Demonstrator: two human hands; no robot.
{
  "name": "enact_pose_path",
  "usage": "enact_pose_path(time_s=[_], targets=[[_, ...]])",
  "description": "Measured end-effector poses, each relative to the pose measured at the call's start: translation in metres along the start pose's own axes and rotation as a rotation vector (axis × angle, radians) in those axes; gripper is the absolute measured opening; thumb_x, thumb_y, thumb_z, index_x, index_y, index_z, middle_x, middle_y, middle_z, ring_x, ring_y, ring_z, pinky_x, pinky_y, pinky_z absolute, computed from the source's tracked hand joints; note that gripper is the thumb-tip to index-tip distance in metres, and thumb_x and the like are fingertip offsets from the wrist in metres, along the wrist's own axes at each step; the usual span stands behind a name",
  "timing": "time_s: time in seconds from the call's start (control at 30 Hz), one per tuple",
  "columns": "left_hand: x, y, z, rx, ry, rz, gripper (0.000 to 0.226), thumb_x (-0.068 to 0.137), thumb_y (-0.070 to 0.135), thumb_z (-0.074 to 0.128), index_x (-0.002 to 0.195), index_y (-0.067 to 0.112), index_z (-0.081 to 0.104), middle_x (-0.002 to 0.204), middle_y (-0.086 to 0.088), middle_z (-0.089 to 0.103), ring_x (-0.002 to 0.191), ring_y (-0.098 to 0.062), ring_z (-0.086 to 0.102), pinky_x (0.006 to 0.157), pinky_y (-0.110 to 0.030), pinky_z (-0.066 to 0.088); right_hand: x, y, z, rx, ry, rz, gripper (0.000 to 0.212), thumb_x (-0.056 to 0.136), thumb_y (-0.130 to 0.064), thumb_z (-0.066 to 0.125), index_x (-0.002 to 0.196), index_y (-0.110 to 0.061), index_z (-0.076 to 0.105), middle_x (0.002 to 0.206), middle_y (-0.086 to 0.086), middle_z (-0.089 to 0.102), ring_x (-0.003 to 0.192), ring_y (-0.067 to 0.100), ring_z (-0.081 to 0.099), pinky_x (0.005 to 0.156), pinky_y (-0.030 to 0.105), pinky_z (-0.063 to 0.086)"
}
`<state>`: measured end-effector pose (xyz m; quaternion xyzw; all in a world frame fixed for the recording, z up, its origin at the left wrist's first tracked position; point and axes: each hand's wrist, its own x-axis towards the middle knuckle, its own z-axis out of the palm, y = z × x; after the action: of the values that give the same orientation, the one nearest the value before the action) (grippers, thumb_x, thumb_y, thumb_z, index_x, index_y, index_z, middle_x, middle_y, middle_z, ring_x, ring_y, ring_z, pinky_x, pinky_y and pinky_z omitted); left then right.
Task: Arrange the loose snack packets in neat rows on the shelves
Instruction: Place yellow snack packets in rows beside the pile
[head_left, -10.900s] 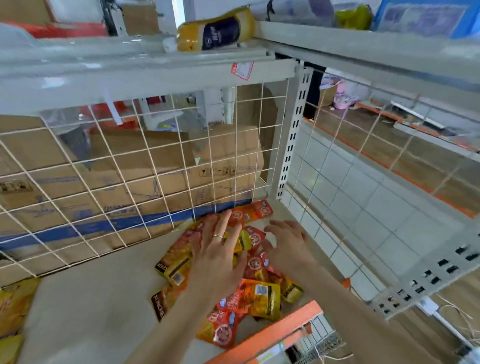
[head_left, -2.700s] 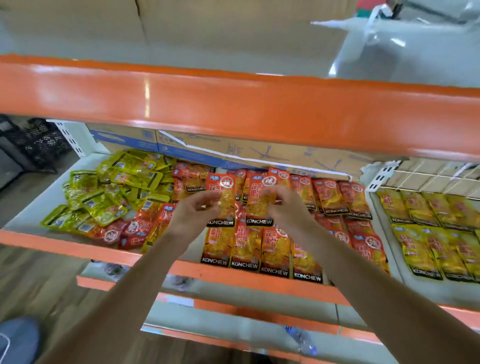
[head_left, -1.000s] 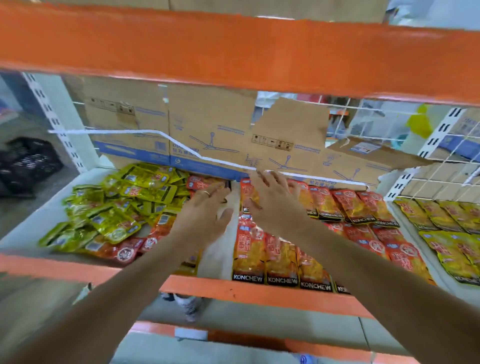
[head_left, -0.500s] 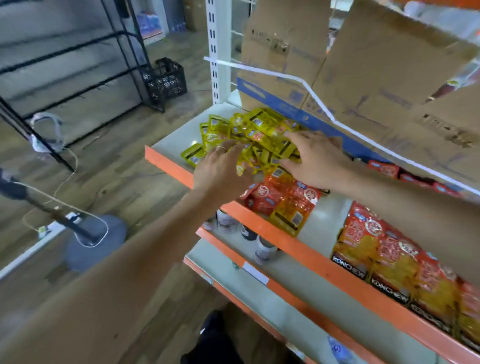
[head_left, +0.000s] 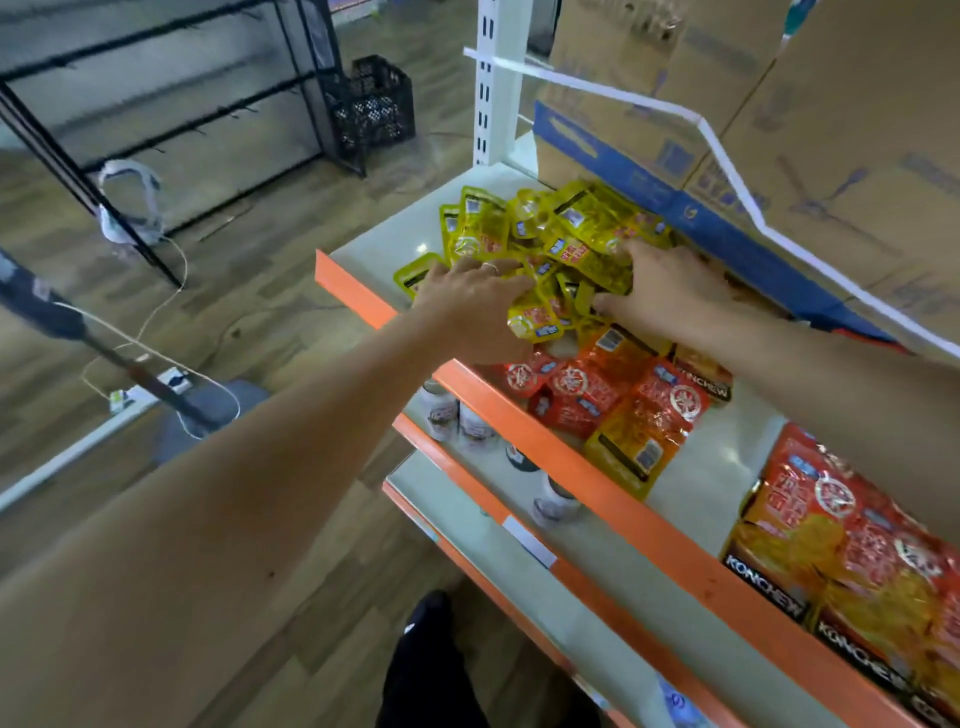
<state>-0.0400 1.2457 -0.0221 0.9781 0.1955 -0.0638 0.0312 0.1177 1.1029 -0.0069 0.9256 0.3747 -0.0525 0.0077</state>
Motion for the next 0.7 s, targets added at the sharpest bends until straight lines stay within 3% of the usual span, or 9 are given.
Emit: enact_pose_path(time_s=[0.07, 0.13, 0.23, 0.37, 0.43, 0.53, 0.63, 0.7], targets=[[0.001, 0.000, 0.000, 0.027, -0.038, 0.020, 0.095, 0.075, 0.079, 0.060, 0.154, 0.039, 0.028, 0.163, 0.008, 0.026, 0.146, -0.029, 0.029, 0.112, -0.052, 0.030, 0.003, -0.004, 0.003, 0.003, 0.025, 0.036, 0.075, 0.083, -0.065, 0.063, 0.137, -0.015, 0.046, 0.130, 0.019, 0.059, 0.120, 0.040, 0.053, 0.093, 0.048, 0.049], [0.000, 0.001, 0.001, 0.015, -0.033, 0.036, 0.090, 0.077, 0.076, 0.061, 0.152, 0.036, 0.032, 0.159, 0.006, 0.034, 0.142, -0.030, 0.035, 0.109, -0.050, 0.039, 0.004, -0.008, 0.004, 0.014, 0.048, 0.071, 0.073, 0.084, -0.063, 0.064, 0.135, -0.014, 0.046, 0.130, 0.019, 0.058, 0.120, 0.039, 0.053, 0.089, 0.045, 0.047], [-0.003, 0.002, 0.004, -0.047, 0.024, 0.057, 0.074, 0.082, 0.062, 0.065, 0.146, 0.030, 0.044, 0.150, 0.005, 0.047, 0.134, -0.029, 0.044, 0.100, -0.047, 0.048, 0.003, -0.010, 0.002, 0.008, 0.079, 0.024, 0.062, 0.087, -0.053, 0.066, 0.130, -0.012, 0.047, 0.125, 0.018, 0.060, 0.117, 0.038, 0.054, 0.081, 0.040, 0.046], [-0.009, 0.005, 0.000, -0.222, 0.032, 0.087, 0.064, 0.085, 0.036, 0.067, 0.144, 0.023, 0.048, 0.144, 0.000, 0.052, 0.130, -0.029, 0.048, 0.097, -0.045, 0.049, -0.005, -0.009, -0.004, -0.137, 0.137, -0.113, 0.049, 0.088, -0.032, 0.062, 0.125, -0.006, 0.045, 0.109, 0.022, 0.063, 0.106, 0.039, 0.059, 0.070, 0.037, 0.037], [-0.010, 0.005, -0.001, -0.305, 0.041, 0.086, 0.057, 0.082, 0.021, 0.066, 0.137, 0.019, 0.054, 0.132, -0.004, 0.059, 0.120, -0.030, 0.054, 0.092, -0.046, 0.050, -0.010, -0.014, -0.005, -0.228, 0.147, -0.158, 0.047, 0.086, -0.031, 0.062, 0.124, -0.007, 0.045, 0.110, 0.020, 0.063, 0.110, 0.037, 0.056, 0.075, 0.039, 0.039], [-0.010, 0.003, 0.003, -0.381, 0.088, 0.063, 0.060, 0.071, 0.002, 0.061, 0.128, 0.018, 0.060, 0.116, -0.009, 0.063, 0.107, -0.031, 0.057, 0.082, -0.045, 0.053, -0.009, -0.020, -0.003, -0.258, 0.128, -0.181, 0.048, 0.092, -0.040, 0.056, 0.132, -0.015, 0.045, 0.133, 0.018, 0.051, 0.130, 0.037, 0.040, 0.091, 0.046, 0.044], [-0.013, 0.000, 0.007, -0.441, 0.174, -0.006, 0.051, 0.074, -0.003, 0.060, 0.121, 0.017, 0.067, 0.106, -0.009, 0.065, 0.099, -0.027, 0.056, 0.075, -0.034, 0.046, 0.001, -0.026, 0.003, -0.249, 0.096, -0.143, 0.049, 0.097, -0.051, 0.051, 0.136, -0.022, 0.050, 0.145, 0.018, 0.039, 0.141, 0.038, 0.027, 0.097, 0.049, 0.044], [-0.018, -0.002, 0.010, -0.573, 0.318, -0.012, 0.033, 0.080, 0.003, 0.068, 0.110, 0.015, 0.073, 0.098, -0.007, 0.071, 0.092, -0.024, 0.062, 0.077, -0.031, 0.048, 0.005, -0.029, 0.006, -0.257, 0.098, -0.151, 0.044, 0.099, -0.047, 0.050, 0.131, -0.017, 0.057, 0.140, 0.019, 0.042, 0.137, 0.038, 0.032, 0.097, 0.050, 0.044]])
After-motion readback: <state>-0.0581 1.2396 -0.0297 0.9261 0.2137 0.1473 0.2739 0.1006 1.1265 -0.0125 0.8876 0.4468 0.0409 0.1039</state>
